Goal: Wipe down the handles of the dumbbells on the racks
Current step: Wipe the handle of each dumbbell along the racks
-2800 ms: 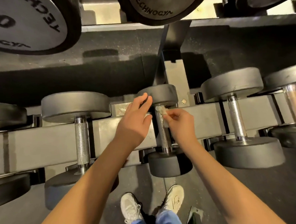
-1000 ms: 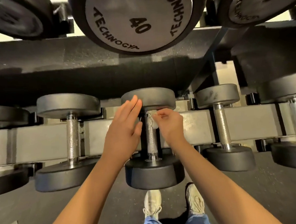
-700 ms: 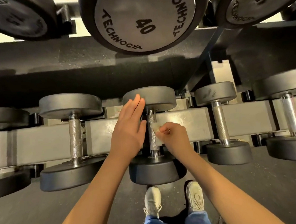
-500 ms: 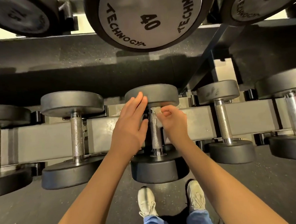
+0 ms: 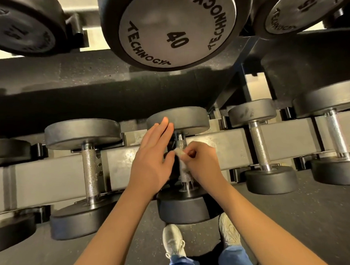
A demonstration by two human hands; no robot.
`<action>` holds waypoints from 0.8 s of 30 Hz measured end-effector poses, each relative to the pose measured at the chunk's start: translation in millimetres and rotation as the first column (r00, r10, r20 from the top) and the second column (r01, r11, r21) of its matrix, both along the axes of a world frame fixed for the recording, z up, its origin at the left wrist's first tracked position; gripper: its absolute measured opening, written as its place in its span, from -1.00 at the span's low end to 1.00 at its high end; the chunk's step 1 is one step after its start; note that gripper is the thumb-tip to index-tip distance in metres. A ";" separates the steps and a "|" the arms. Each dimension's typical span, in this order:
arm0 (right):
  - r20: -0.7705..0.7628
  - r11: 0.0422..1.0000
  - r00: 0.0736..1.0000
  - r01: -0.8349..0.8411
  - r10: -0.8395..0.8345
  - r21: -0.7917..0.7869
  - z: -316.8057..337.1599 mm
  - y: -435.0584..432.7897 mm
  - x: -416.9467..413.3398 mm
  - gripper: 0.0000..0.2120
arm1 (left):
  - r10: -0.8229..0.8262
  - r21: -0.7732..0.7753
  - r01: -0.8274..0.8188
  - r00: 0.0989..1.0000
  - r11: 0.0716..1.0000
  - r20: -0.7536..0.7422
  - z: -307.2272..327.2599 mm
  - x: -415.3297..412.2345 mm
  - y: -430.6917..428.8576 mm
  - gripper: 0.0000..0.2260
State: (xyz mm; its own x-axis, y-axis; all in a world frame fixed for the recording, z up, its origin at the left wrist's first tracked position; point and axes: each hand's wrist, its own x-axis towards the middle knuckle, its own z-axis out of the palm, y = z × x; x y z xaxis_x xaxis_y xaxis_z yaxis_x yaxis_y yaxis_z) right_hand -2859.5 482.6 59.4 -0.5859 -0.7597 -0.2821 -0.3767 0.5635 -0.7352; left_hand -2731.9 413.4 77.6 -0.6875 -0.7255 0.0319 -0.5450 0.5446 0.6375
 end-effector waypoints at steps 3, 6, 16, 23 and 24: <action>-0.002 0.995 0.996 0.087 -0.088 -0.055 2.1 -14.3 3.1 -0.90 | -0.002 0.002 0.002 1.000 1.000 0.012 0.5 0.8 -1.7 -0.43; 0.010 0.990 0.993 0.121 -0.120 -0.073 -1.2 -13.1 5.3 -0.90 | -0.002 0.001 0.002 1.000 1.000 0.014 0.5 0.2 -1.5 -0.43; 0.070 0.996 0.996 -0.065 0.060 0.058 0.8 32.9 -6.7 -0.91 | 0.156 -0.048 -0.165 0.975 0.985 -0.156 2.1 7.2 20.6 -0.67; 0.341 0.990 0.940 0.033 0.016 -0.137 18.3 31.5 -0.8 -0.78 | 0.276 0.570 -0.160 0.953 0.806 -0.122 -6.0 -7.3 41.6 -0.68; 0.347 0.991 0.937 0.008 0.038 -0.131 19.6 30.8 1.2 -0.74 | 0.313 0.573 -0.192 0.942 0.797 -0.119 -7.4 -10.9 41.6 -0.71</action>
State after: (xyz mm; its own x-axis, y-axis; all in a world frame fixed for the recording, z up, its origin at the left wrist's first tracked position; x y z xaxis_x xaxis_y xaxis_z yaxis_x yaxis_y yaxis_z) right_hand -2858.3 513.4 79.0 -0.4566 -0.8108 -0.3661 -0.0916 0.4521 -0.8872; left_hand -2742.8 454.9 70.2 -0.4997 -0.8096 -0.3079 -0.4435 -0.0662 0.8938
